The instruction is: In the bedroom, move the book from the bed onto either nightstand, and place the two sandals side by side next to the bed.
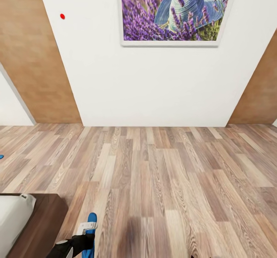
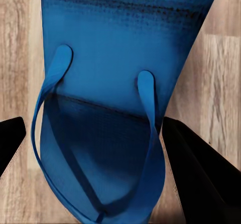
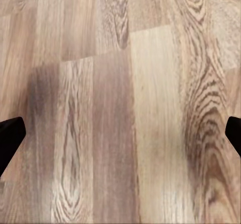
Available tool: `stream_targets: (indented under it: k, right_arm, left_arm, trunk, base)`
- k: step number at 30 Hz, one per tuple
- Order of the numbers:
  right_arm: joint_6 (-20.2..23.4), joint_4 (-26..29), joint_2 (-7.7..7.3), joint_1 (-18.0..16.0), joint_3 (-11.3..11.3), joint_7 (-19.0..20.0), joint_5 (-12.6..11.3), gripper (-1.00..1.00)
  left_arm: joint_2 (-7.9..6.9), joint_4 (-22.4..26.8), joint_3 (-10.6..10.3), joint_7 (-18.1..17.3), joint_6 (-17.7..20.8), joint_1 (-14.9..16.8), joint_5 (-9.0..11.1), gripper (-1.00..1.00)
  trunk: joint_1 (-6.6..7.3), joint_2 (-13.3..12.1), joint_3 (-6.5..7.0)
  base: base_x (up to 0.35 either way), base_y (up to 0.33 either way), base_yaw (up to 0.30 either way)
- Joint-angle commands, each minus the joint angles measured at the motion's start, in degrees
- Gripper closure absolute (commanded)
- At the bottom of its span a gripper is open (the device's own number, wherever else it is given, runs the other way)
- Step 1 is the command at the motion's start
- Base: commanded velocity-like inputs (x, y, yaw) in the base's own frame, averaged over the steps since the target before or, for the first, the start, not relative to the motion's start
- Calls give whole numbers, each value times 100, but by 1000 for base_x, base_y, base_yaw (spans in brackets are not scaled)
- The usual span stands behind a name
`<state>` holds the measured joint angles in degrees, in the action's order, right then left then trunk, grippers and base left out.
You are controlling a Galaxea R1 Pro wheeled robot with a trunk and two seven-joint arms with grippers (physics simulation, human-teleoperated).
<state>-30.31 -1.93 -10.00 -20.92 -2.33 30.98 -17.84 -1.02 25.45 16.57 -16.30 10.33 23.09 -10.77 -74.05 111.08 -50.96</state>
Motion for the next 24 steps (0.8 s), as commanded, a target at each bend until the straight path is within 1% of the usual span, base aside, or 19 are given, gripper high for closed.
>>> stream_targets:
  k: [1,24]
  right_arm:
    - [-10,-21,-2,-8,-22,57,-40,-100]
    - [-10,-25,-1,-8,-22,57,-43,-100]
  left_arm:
    - [6,12,48,-49,31,3,-56,100]
    - [6,12,48,-49,31,3,-56,100]
  trunk:
    - [-3,2,-5]
    - [-3,2,-5]
  base:
    - [311,-63,0]
    - [310,-76,0]
